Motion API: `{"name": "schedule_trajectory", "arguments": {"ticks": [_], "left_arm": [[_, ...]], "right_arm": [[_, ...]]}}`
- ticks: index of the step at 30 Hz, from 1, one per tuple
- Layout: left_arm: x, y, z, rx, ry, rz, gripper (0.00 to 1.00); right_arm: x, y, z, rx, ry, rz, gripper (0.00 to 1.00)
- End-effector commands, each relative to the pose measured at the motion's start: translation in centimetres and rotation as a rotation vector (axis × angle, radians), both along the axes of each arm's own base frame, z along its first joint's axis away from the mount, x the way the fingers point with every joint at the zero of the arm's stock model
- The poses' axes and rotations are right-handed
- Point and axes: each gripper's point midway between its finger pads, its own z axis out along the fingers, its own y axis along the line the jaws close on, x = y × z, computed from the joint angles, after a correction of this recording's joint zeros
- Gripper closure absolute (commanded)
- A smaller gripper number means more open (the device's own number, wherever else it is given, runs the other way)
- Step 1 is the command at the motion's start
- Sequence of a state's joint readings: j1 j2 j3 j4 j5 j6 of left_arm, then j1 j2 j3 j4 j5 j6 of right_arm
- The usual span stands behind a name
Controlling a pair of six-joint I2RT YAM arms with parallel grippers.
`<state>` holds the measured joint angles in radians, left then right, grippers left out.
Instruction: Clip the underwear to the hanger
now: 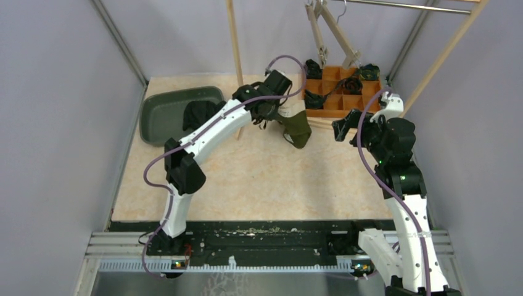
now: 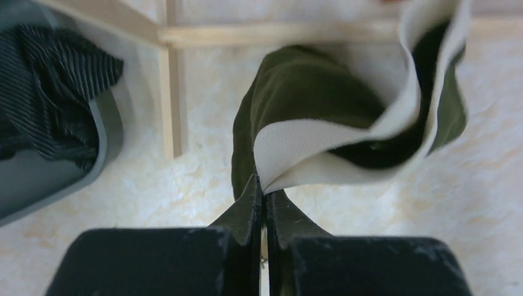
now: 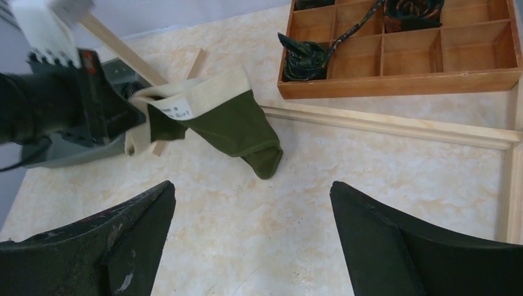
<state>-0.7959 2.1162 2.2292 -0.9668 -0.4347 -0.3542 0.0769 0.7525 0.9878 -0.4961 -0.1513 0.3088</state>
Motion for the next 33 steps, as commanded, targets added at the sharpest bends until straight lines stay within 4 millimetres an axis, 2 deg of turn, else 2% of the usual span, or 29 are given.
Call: {"name": "schedule_trajectory", "arguments": {"ticks": [1,4,6,8,12,15,19,20,22,23,26,30,33], "left_arm": [[-4.0,0.3,-7.0,0.165,0.158,-0.076,1.0],[-7.6,-2.3,-11.6,0.156,0.31,-0.19,1.0],[-9.4,-3.5,-13.5,0.178,0.354,-0.227,1.0],[-10.8,-4.4,-14.6,0.181,0.387,-0.253,1.0],[-12.7,-6.2,-15.4,0.133,0.418,-0.305,1.0],[-13.2,-7.6,-14.8,0.089,0.4,-0.337,1.0],[-13.8,-9.4,-13.6,0.02,0.383,-0.384,0.94],[-13.9,-9.9,-13.3,-0.002,0.381,-0.401,0.87],[-14.2,-10.3,-13.0,-0.032,0.378,-0.418,0.52],[-14.3,-10.2,-12.9,-0.037,0.376,-0.42,0.4],[-14.3,-9.8,-11.7,-0.054,0.347,-0.416,0.27],[-14.1,-9.5,-8.9,-0.117,0.259,-0.426,0.24],[-13.8,-8.4,-7.6,-0.143,0.182,-0.411,0.22]], "right_arm": [[0.4,0.1,1.4,0.002,-0.059,0.003,0.04],[0.5,0.1,1.3,0.002,-0.055,0.002,0.04],[0.4,0.0,1.3,-0.001,-0.054,-0.001,0.04],[0.3,-0.1,1.2,-0.005,-0.052,-0.005,0.04],[0.1,-0.3,1.0,-0.009,-0.05,-0.014,0.04],[0.0,-0.3,1.0,-0.009,-0.048,-0.017,0.04],[-0.1,-0.4,1.3,-0.011,-0.054,-0.024,0.04],[-0.1,-0.5,1.4,-0.013,-0.057,-0.027,0.04],[-0.2,-0.6,1.6,-0.015,-0.062,-0.033,0.04],[-0.2,-0.7,1.7,-0.018,-0.063,-0.035,0.04],[-0.3,-0.8,1.9,-0.023,-0.068,-0.037,0.04],[-0.3,-0.8,1.7,-0.026,-0.062,-0.038,0.04],[-0.3,-0.8,1.8,-0.03,-0.064,-0.038,0.04]]}}
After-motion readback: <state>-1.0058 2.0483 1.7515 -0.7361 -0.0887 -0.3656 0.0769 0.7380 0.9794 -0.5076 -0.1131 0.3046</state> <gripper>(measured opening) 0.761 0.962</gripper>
